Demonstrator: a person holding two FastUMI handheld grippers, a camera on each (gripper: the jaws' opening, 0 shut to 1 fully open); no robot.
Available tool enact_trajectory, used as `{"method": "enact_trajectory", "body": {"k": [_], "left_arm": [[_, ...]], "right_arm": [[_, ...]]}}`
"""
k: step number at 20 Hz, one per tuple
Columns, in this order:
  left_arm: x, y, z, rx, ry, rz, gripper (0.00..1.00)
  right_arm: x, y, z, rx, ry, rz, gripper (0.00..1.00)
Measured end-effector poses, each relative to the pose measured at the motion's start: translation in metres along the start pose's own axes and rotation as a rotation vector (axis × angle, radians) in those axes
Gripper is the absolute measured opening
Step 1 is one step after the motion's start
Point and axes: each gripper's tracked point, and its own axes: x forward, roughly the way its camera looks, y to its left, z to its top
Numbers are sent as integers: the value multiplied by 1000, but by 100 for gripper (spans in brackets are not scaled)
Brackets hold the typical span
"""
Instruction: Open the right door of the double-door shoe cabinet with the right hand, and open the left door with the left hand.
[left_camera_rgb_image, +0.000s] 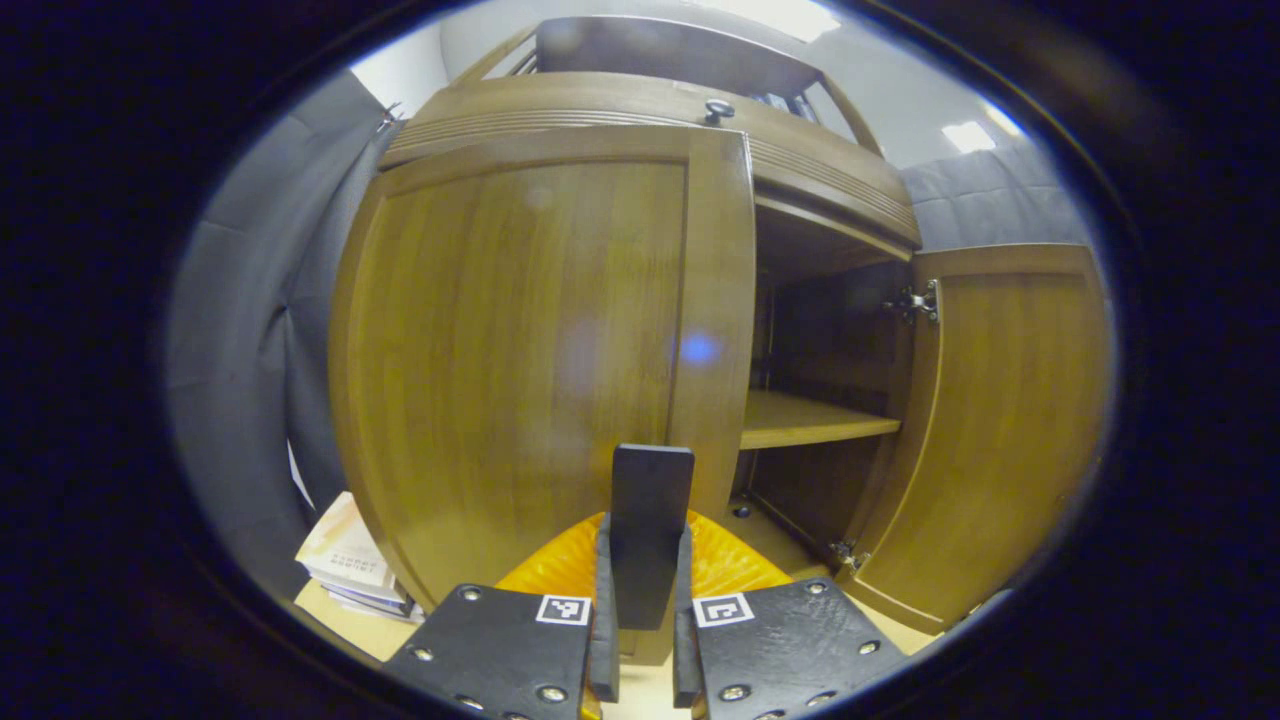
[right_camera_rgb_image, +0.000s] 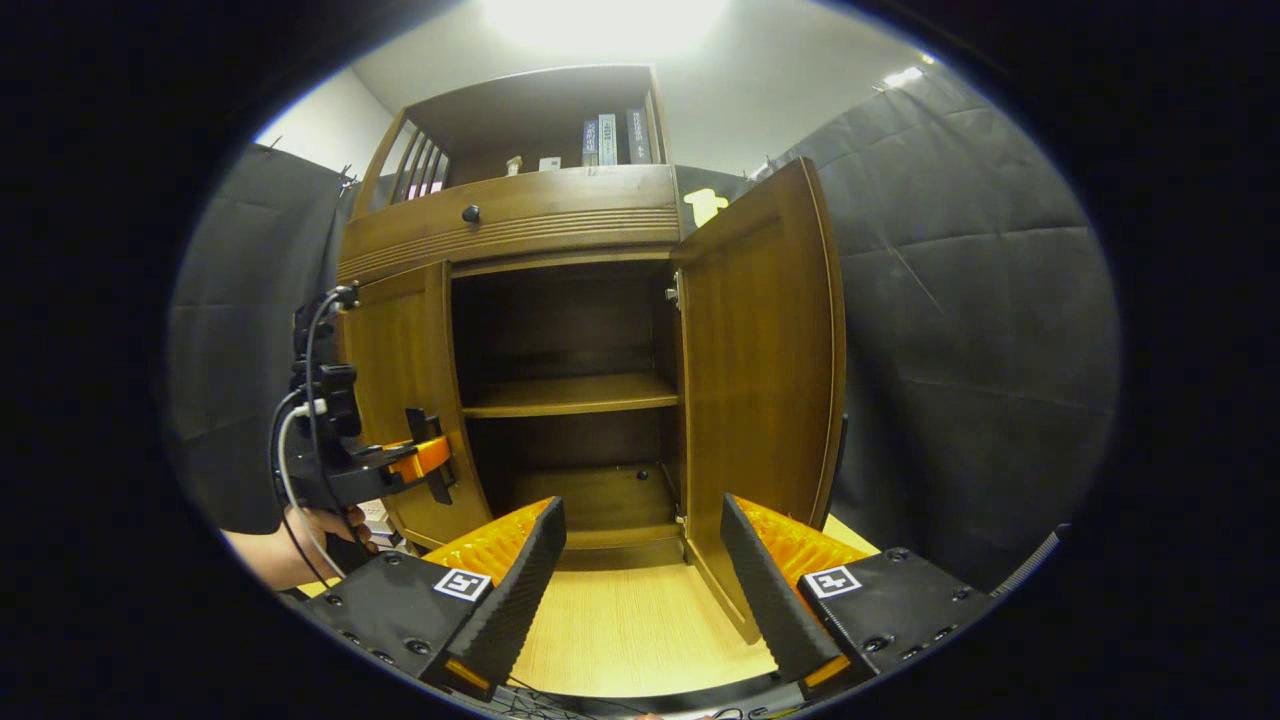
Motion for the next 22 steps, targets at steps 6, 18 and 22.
{"method": "enact_trajectory", "body": {"k": [6,18,22], "left_arm": [[-44,12,-1,-18,-24,-42,22],[-128,65,-2,-13,-55,-2,24],[-148,87,-1,-15,-57,30,24]], "right_arm": [[5,14,3,-7,-15,37,93],[10,48,-12,-8,5,118,93],[21,62,-11,-21,2,161,93]]}}
